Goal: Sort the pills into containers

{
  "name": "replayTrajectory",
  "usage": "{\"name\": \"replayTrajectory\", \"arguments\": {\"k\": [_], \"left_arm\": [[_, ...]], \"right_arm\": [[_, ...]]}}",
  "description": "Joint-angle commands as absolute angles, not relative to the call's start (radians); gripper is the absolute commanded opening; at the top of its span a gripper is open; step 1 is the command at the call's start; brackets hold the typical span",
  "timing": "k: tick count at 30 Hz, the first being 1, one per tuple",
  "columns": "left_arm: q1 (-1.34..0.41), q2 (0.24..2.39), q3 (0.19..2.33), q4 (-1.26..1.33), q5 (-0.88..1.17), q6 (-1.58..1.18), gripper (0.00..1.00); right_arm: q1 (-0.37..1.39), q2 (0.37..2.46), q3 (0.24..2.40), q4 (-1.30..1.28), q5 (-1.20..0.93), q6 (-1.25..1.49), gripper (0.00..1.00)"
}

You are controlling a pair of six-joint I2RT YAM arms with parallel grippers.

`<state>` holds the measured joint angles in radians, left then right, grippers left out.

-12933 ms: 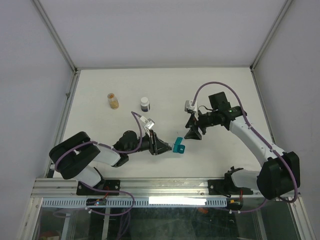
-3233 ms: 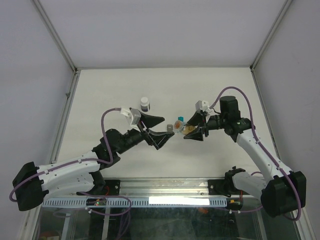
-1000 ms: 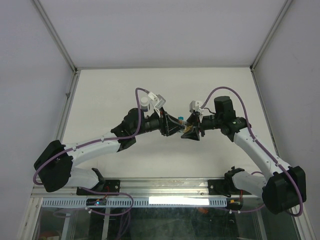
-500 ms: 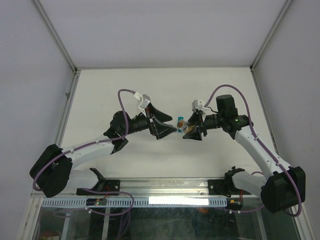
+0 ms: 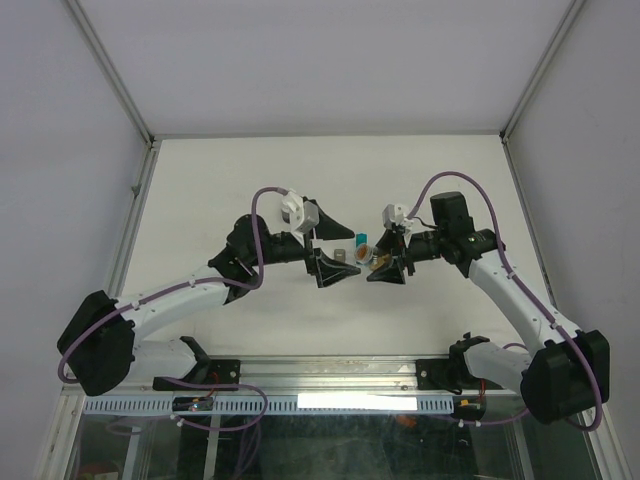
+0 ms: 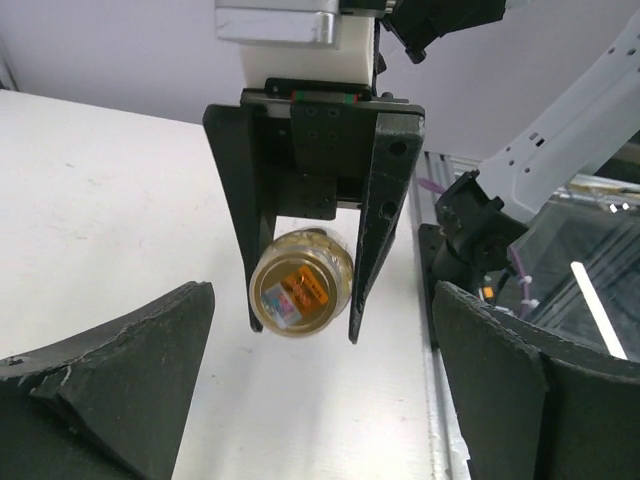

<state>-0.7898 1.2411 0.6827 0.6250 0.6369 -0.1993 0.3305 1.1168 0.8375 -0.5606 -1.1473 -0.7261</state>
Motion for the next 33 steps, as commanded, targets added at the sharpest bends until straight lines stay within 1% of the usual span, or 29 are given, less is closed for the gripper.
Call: {"name": "replayTrajectory", "arguments": {"k": [1, 5, 7, 9, 14, 18, 21, 23, 26, 29, 31, 33], "left_arm": [[-0.823, 1.274, 0.768, 0.535, 0.59, -0.034, 0.89], [-0.825, 1.314, 0.807, 0.519, 0.599, -0.036, 0.73], [-0.827, 1.336, 0.819, 0.515, 0.615, -0.041, 0.67], [-0.827, 1.348, 0.827, 0.517, 0.631, -0.046, 0.64], [-0.827, 1.363, 0.834, 0.52, 0.664, -0.058, 0.62], [-0.827, 1.369, 0.83, 0.541, 0.685, -0.076, 0.44], [-0.827, 1.366, 0.819, 0.578, 0.697, -0.114, 0.2], [-0.827, 1.359, 0.809, 0.606, 0.693, -0.158, 0.0], [-0.827, 1.347, 0.787, 0.656, 0.623, -0.312, 0.0], [-0.838, 1.326, 0.737, 0.708, 0.468, -0.578, 0.0], [-0.884, 1.297, 0.667, 0.727, 0.253, -0.682, 0.0], [-0.953, 1.276, 0.669, 0.637, 0.042, -0.688, 0.0]], "right_arm": [[0.328, 1.114, 0.885, -0.558, -1.182, -0.758, 0.0], [0.33, 1.115, 0.887, -0.56, -1.179, -0.761, 0.0], [0.33, 1.115, 0.886, -0.561, -1.178, -0.762, 0.0], [0.33, 1.117, 0.886, -0.561, -1.177, -0.762, 0.0], [0.33, 1.116, 0.888, -0.562, -1.176, -0.762, 0.0], [0.33, 1.116, 0.888, -0.564, -1.174, -0.762, 0.0], [0.33, 1.117, 0.887, -0.565, -1.167, -0.764, 0.0], [0.33, 1.118, 0.887, -0.565, -1.157, -0.765, 0.0], [0.33, 1.123, 0.892, -0.565, -1.135, -0.757, 0.0], [0.329, 1.126, 0.9, -0.562, -1.102, -0.741, 0.0], [0.327, 1.129, 0.897, -0.549, -1.085, -0.729, 0.0], [0.328, 1.137, 0.898, -0.545, -1.076, -0.719, 0.0]]}}
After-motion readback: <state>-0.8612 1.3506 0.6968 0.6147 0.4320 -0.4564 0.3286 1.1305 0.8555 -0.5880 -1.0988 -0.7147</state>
